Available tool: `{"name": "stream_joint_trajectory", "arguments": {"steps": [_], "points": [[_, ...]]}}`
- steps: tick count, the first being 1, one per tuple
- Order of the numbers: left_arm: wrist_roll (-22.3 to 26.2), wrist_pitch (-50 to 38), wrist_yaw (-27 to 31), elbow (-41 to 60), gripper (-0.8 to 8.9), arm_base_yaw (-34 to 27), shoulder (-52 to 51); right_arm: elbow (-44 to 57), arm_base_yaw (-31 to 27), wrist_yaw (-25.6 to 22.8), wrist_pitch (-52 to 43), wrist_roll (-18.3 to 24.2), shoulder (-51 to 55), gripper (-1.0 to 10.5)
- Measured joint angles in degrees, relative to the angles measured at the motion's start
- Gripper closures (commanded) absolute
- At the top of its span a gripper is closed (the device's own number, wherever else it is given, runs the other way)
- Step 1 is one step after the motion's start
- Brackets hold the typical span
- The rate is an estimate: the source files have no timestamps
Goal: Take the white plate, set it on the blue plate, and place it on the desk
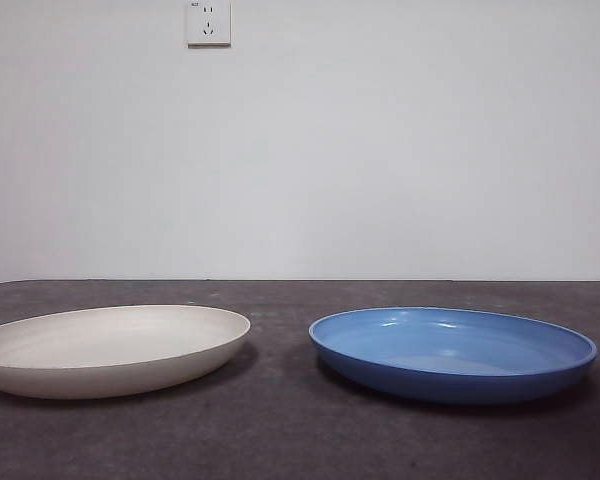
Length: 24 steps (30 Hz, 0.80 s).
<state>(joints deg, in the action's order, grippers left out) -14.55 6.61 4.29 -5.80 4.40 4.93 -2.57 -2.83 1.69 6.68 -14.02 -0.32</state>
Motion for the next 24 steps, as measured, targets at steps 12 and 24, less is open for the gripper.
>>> {"name": "stream_joint_trajectory", "arguments": {"steps": [12,24], "points": [[0.0,-0.3,-1.4,-22.7,7.96,0.0,20.8,-14.1,0.0,1.3,0.0,-4.5,-9.6,9.4],[0.0,10.1,-13.8,-43.2,7.96,0.7,36.2,-34.0,0.4,14.1,11.8,-4.8,-28.1,9.4]]}}
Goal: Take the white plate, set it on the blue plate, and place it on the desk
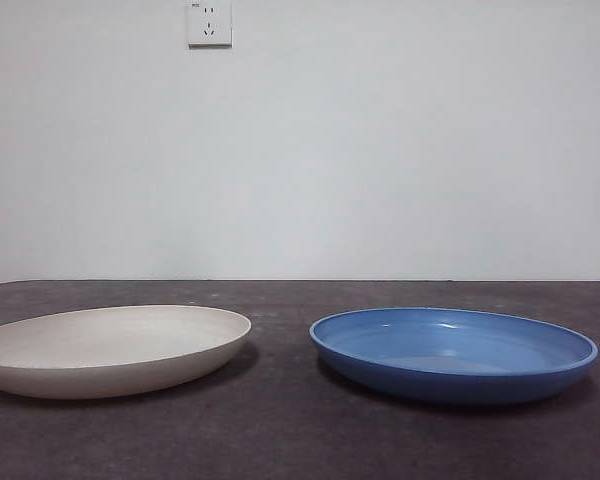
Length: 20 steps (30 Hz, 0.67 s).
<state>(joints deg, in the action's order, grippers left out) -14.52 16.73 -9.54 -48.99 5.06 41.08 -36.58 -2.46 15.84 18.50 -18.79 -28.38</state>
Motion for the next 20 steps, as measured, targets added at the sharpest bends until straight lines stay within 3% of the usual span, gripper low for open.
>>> {"name": "stream_joint_trajectory", "arguments": {"steps": [12,20], "points": [[1.9,15.4,-17.1,-9.6,7.96,2.4,7.6,-17.4,5.6,13.0,11.5,5.2,-14.4,9.4],[4.0,19.1,-26.7,-11.0,7.92,2.4,11.3,-20.3,6.9,23.1,17.6,8.8,-18.2,9.4]]}}
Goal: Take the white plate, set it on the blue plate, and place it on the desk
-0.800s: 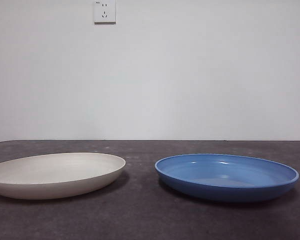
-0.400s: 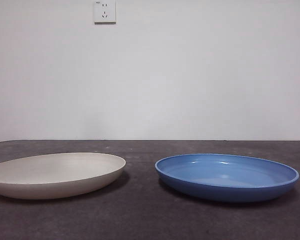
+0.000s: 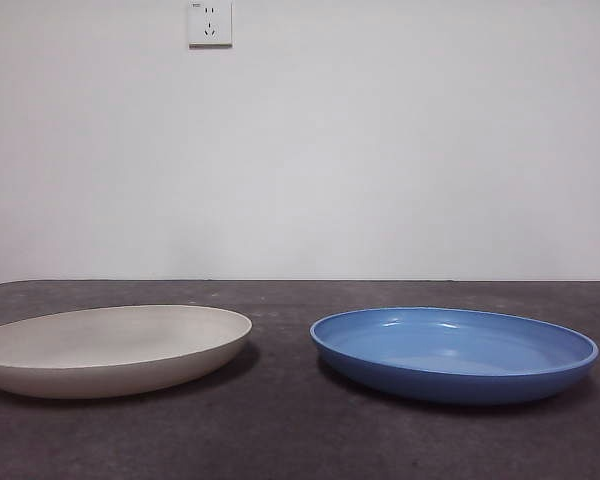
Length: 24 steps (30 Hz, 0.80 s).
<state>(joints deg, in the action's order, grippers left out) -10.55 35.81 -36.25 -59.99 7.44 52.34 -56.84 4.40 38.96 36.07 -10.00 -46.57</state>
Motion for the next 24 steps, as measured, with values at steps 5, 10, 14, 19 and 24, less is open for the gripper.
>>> {"name": "stream_joint_trajectory", "arguments": {"steps": [5,10,14,19,24], "points": [[0.3,0.0,-0.2,0.0,7.48,0.0,0.0,0.0,0.5,0.0,1.9,2.3,0.1,9.3],[1.1,0.1,-0.2,0.0,3.91,0.0,0.0,0.0,0.5,0.0,2.2,2.8,0.1,5.6],[2.2,0.2,-0.2,0.0,1.83,0.0,0.0,0.0,0.5,0.0,2.2,2.8,0.1,2.4],[2.7,0.3,-0.2,0.0,1.87,0.0,0.0,0.0,0.5,0.0,2.2,2.9,0.1,2.4],[2.5,3.5,-0.2,-0.1,1.87,-0.3,0.1,0.0,0.5,0.0,2.3,2.9,0.1,2.4]]}}
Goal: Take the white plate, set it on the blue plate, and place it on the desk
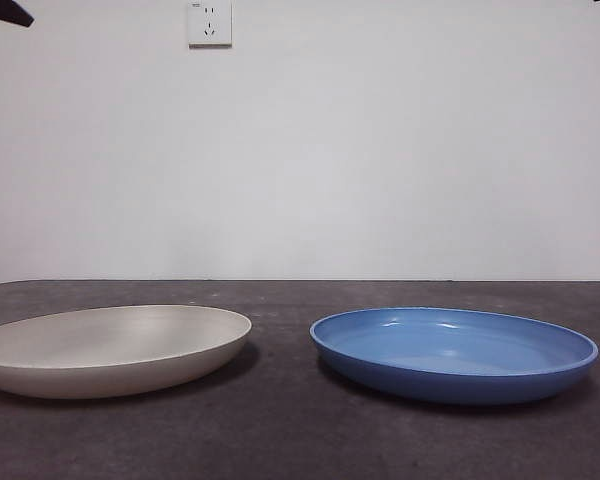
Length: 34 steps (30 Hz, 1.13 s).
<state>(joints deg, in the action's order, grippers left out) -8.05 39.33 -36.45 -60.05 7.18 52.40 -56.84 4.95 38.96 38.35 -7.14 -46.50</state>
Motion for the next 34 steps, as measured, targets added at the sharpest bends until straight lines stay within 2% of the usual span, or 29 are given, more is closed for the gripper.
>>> {"name": "stream_joint_trajectory", "arguments": {"steps": [5,13,23,31,34], "points": [[-0.2,5.9,-0.1,-1.2,1.88,-4.8,3.7,0.0,0.0,0.1,0.7,0.0,0.0,2.4],[0.1,9.7,0.0,-1.2,1.89,-10.2,15.5,0.0,0.4,0.1,1.6,0.0,0.0,2.4],[3.0,5.6,0.8,-1.2,1.97,-10.7,33.0,0.0,2.2,0.1,1.6,0.0,0.0,2.4],[3.1,4.1,1.0,-1.3,2.01,-10.7,40.9,0.0,2.2,0.1,1.6,0.0,0.0,2.4],[3.1,3.8,1.6,-1.3,2.31,-10.7,42.4,0.0,2.2,0.1,1.6,0.0,0.0,2.4]]}}
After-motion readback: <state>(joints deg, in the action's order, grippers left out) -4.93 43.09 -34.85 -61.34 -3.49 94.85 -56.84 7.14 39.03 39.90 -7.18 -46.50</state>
